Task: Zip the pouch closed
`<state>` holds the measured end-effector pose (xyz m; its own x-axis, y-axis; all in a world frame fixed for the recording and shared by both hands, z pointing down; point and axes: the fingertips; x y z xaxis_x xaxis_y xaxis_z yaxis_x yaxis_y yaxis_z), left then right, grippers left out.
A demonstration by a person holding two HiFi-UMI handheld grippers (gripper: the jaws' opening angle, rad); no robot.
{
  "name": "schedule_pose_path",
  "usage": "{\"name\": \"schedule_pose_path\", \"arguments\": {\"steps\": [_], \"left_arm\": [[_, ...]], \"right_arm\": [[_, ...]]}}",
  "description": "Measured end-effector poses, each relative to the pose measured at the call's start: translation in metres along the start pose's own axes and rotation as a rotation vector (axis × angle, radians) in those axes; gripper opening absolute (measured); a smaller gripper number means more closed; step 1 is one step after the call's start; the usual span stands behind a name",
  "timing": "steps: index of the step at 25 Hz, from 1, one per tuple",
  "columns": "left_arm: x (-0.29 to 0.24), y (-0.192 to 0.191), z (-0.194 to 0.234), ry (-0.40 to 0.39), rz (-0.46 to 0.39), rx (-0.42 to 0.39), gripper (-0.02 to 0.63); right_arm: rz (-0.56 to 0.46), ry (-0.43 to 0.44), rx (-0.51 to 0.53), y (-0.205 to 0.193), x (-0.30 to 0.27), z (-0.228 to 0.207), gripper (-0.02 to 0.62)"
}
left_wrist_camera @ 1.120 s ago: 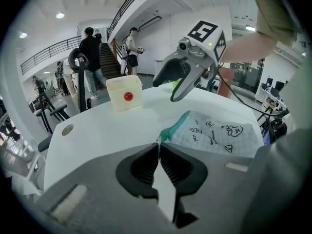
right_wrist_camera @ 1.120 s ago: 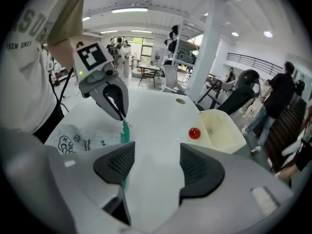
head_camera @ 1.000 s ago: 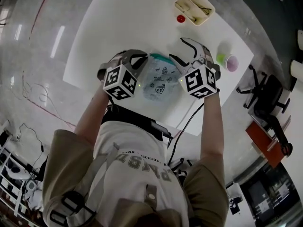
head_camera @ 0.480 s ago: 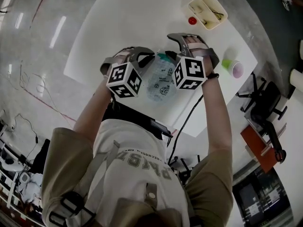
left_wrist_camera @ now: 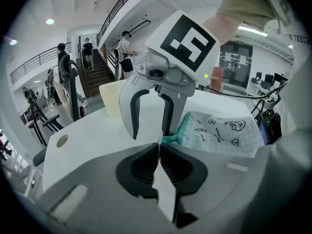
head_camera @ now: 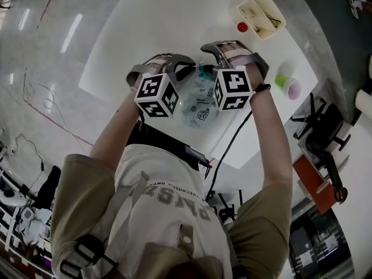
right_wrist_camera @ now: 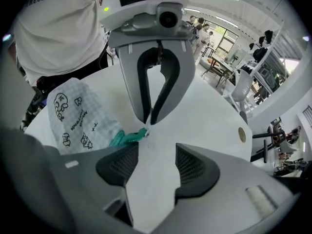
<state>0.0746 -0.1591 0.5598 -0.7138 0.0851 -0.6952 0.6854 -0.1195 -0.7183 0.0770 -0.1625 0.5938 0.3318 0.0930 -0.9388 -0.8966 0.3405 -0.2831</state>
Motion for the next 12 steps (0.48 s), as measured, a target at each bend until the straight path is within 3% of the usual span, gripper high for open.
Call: {"name": "schedule_pose_path", "arguments": {"steps": [12], "left_arm": [[-0.003,0.003,0.001,-0.009,-0.006,-0.016,0.023]], "right_arm": [[-0.015,0.042,0.05,0.004,-0.005,0.013,0.129]]}}
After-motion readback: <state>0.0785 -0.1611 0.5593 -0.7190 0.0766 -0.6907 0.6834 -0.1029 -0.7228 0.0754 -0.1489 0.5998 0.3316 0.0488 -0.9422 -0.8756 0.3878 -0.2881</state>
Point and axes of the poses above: the fingertips, and each gripper's own axes: x backward along the fingers, z to its left, y out of its top, and after that the axes turned 5 degrees about x, right-handed
